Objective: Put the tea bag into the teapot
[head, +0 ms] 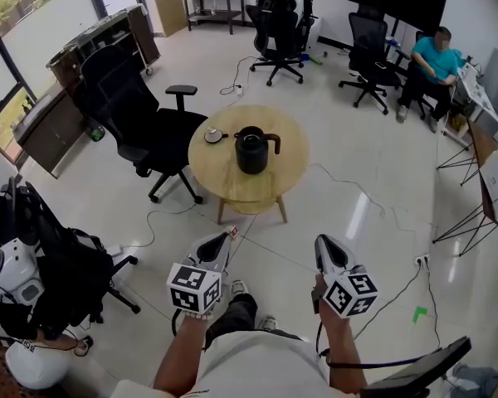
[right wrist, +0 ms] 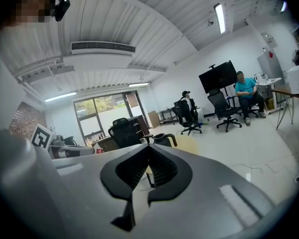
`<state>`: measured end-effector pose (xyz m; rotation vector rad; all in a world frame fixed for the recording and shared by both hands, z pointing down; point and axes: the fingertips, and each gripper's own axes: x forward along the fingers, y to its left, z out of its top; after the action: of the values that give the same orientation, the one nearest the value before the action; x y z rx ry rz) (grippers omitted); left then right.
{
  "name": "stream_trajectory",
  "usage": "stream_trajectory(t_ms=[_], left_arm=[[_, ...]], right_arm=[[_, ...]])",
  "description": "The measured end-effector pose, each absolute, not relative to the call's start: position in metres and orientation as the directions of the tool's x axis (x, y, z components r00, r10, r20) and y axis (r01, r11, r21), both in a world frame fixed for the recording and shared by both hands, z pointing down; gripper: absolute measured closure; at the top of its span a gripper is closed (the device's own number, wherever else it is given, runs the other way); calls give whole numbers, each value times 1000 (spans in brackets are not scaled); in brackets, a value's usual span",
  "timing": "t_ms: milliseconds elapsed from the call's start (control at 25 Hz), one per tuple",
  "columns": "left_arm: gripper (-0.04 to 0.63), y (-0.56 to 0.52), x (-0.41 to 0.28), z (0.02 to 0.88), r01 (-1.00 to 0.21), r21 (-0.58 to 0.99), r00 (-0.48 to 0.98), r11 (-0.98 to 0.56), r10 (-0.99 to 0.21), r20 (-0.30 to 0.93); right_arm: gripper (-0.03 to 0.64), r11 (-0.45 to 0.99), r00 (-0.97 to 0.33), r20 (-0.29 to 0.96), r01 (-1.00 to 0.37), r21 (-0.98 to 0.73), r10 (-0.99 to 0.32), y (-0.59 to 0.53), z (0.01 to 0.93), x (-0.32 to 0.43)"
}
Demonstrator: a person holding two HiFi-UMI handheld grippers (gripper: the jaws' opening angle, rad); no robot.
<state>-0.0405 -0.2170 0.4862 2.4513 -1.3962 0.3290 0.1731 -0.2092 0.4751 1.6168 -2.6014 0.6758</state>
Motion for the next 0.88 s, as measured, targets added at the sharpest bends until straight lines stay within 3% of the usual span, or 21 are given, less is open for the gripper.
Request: stream_trajectory(t_ms=[880], left_arm=[[583, -365, -106, 475, -821, 156, 568, -549, -758, 321]], right_arm=[[627, 341, -410, 213, -892, -297, -887, -353, 443, 98]])
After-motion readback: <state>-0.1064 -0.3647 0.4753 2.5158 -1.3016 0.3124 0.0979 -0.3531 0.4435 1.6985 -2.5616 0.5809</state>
